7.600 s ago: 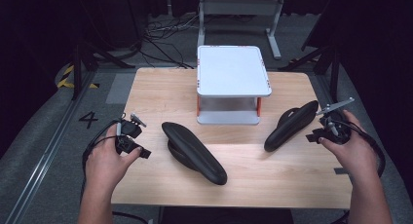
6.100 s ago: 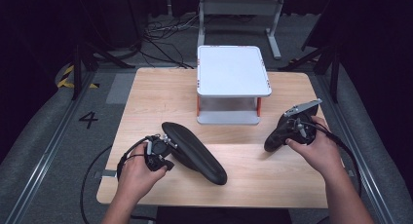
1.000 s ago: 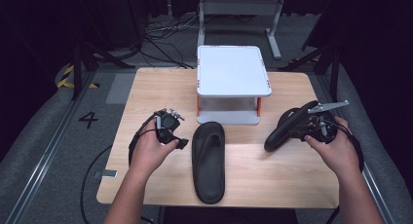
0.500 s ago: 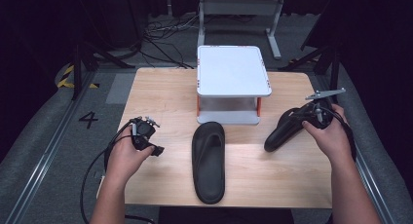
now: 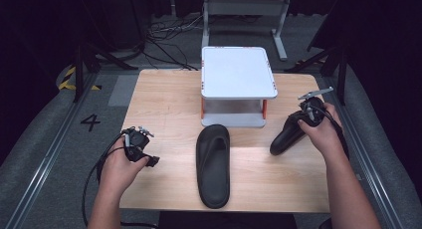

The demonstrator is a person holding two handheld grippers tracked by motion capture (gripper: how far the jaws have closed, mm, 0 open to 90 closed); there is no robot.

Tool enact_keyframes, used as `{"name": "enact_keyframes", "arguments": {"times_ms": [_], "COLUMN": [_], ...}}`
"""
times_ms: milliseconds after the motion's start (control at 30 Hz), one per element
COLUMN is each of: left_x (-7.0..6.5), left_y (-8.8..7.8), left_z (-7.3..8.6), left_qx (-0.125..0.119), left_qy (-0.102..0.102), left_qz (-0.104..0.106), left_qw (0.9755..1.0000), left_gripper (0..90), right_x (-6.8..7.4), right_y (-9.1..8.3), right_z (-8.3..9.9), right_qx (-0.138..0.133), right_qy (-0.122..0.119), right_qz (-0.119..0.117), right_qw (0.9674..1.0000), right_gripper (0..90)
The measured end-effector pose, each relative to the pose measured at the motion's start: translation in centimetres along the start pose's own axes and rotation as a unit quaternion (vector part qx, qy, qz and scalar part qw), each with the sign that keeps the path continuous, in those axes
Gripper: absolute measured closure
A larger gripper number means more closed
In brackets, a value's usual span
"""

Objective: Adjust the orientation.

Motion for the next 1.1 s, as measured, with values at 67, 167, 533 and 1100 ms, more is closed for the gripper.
{"name": "enact_keyframes", "arguments": {"times_ms": [67,167,533,1100], "left_x": [0.2,0.4,-0.2,-0.7], "left_y": [0.1,0.4,1.5,2.5], "left_z": [-0.2,-0.9,-4.3,-6.9], "left_qx": [-0.003,-0.006,-0.005,-0.013], "left_qy": [-0.001,0.005,0.039,0.062], "left_qz": [0.002,0.000,0.011,0.027], "left_qw": [1.0000,1.0000,0.9992,0.9976], "left_gripper": [30.7,30.6,30.2,30.1], "right_x": [-0.1,-0.3,-1.4,-4.3], "right_y": [-0.3,-1.0,-3.6,-3.7], "right_z": [0.2,0.8,3.8,9.6], "right_qx": [0.000,-0.003,-0.001,0.076], "right_qy": [0.002,0.010,0.036,0.069], "right_qz": [-0.002,-0.006,-0.013,0.019], "right_qw": [1.0000,0.9999,0.9993,0.9946], "right_gripper": [83.7,83.3,81.4,79.8]}}
Point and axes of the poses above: each handheld gripper's, and its own axes: y roughly forward along the jaws, z roughly out of its underside, x roughly to its left, the point moved 7 cm from there along y, roughly forward along the jaws, and after that the axes turned 13 degrees about y, right-handed, at the moved point
